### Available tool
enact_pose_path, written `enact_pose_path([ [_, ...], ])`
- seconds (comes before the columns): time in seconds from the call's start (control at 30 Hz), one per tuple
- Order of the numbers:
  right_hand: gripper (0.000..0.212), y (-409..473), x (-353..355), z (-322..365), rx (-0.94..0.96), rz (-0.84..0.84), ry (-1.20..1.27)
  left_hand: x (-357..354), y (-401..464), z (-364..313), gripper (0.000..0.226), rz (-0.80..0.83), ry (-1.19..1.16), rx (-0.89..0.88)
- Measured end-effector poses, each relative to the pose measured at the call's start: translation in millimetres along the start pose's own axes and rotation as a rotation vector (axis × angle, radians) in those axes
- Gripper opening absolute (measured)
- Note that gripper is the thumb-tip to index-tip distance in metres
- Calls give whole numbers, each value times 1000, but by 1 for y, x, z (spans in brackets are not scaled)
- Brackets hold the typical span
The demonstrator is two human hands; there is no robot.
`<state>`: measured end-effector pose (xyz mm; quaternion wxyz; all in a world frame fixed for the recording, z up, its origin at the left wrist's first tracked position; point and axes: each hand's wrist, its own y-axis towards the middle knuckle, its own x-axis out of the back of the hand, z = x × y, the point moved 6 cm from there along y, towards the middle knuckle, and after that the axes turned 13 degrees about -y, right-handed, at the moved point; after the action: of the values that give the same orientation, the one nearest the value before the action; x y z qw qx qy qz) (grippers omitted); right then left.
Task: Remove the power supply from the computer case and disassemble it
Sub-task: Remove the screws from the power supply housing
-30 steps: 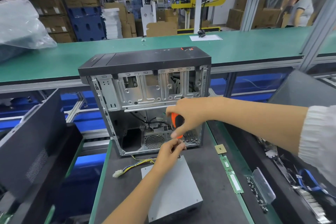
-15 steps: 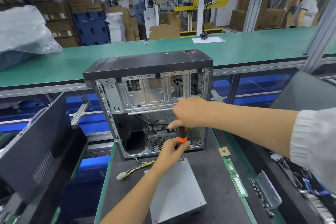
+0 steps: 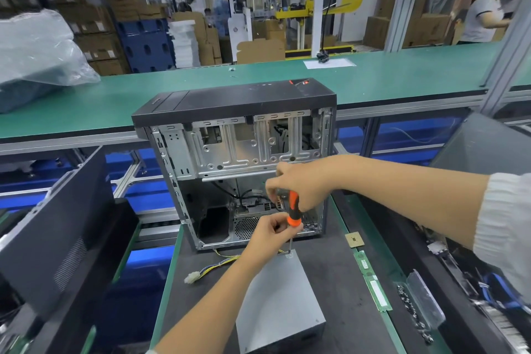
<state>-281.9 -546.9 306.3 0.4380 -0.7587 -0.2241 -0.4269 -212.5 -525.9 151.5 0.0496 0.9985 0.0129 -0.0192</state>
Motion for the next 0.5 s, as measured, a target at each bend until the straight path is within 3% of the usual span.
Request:
enact_pose_path([
  [0.1,63,-4,8,-5,-97,-85,-29,-1,1,1,35,13,-25,16],
  [0.17,67,-4,8,-7,-196,-138,-104,0,1,6,44,-1,-61,44],
  [0.23,53,-1,1,-5,-163,-106,-94,1,3,7,47,-4,-75,56],
  [0.3,24,0,-3,-4,-77,-11,-42,1,4,4,40,17,-62,44],
  [0.4,59,-2,0,-7,-35,32,32,0,4,4,31,31,-51,47],
  [0.5,71,-3,0,-7,-154,-59,42,-1,4,6,19,26,-67,48],
])
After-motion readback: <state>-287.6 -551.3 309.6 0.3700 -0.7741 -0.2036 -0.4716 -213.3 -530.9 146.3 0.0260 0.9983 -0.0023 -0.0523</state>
